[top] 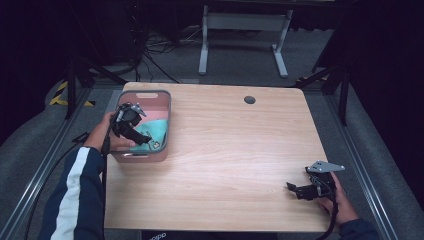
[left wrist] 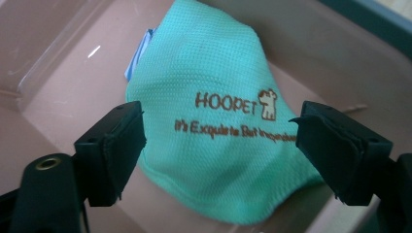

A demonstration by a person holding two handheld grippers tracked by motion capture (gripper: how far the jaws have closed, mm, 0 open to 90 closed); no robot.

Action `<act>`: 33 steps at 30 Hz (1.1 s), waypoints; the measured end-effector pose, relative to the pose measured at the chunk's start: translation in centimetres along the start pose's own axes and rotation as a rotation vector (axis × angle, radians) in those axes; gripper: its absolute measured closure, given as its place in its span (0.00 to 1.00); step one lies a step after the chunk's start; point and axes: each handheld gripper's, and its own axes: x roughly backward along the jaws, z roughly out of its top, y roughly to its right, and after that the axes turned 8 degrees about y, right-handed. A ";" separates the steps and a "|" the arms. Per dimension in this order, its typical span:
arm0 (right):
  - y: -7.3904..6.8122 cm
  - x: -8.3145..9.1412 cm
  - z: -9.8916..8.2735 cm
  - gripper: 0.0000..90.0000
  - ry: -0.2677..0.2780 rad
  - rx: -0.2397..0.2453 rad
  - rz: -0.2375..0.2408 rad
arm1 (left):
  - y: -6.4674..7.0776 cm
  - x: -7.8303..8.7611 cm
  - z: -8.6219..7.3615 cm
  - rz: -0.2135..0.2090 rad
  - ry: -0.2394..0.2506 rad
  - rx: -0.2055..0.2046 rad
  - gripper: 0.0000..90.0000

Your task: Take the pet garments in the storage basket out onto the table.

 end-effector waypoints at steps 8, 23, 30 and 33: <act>0.0 0.0 0.0 0.00 0.000 0.000 0.000 | -0.7 -4.3 0.6 -0.004 -0.149 0.032 0.20; 0.0 0.0 0.0 0.00 0.000 0.000 0.000 | -1.1 -6.0 0.2 -0.080 -0.224 0.089 0.30; 0.0 0.0 0.0 0.00 0.000 0.000 0.000 | -1.1 -5.4 0.2 -0.054 -0.198 0.080 0.62; 0.0 0.0 0.0 0.00 0.000 0.000 0.000 | -1.0 -5.2 0.2 -0.029 -0.201 0.069 0.69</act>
